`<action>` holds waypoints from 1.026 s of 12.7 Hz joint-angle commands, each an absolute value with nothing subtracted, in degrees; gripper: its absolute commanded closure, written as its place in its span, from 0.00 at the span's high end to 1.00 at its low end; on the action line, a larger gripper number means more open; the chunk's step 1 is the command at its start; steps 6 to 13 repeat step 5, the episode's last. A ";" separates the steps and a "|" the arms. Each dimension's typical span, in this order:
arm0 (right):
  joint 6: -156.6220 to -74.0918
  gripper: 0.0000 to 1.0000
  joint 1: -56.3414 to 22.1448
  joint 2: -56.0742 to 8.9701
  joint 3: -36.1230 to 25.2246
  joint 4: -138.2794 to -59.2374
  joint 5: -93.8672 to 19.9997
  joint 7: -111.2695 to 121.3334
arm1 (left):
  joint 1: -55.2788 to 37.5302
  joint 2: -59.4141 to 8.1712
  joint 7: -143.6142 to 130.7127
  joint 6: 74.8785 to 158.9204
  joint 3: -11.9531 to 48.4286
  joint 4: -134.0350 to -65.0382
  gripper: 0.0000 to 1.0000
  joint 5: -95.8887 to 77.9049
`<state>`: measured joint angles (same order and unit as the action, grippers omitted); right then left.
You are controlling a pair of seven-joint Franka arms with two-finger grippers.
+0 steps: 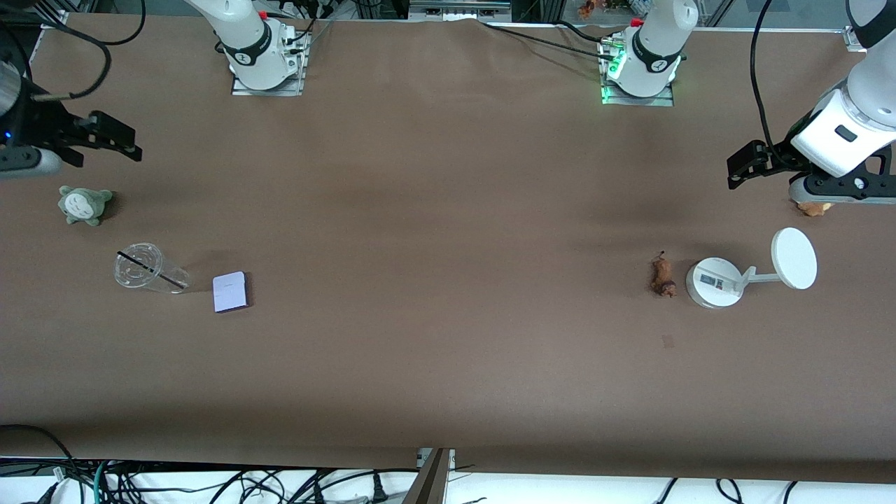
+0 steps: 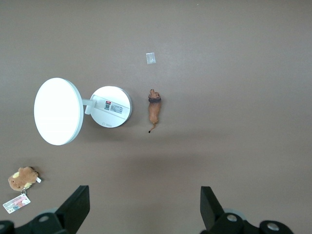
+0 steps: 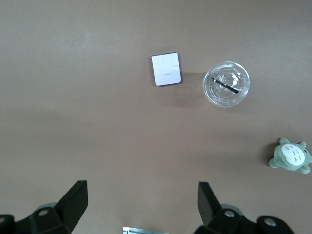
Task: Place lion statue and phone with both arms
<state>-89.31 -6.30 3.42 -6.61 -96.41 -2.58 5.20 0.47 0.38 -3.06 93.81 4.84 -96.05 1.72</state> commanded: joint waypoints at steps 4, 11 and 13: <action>-90.70 1.00 -5.36 4.75 -4.84 -98.53 -1.93 5.80 | 0.88 -0.26 -1.67 92.55 4.75 -94.48 1.00 0.88; -90.70 1.00 -5.36 4.66 -4.83 -98.35 -1.76 5.80 | 1.05 -0.26 -1.67 92.55 4.75 -94.48 1.00 0.97; -90.70 1.00 -5.36 4.66 -4.83 -98.35 -1.76 5.80 | 1.05 -0.26 -1.67 92.55 4.75 -94.48 1.00 0.97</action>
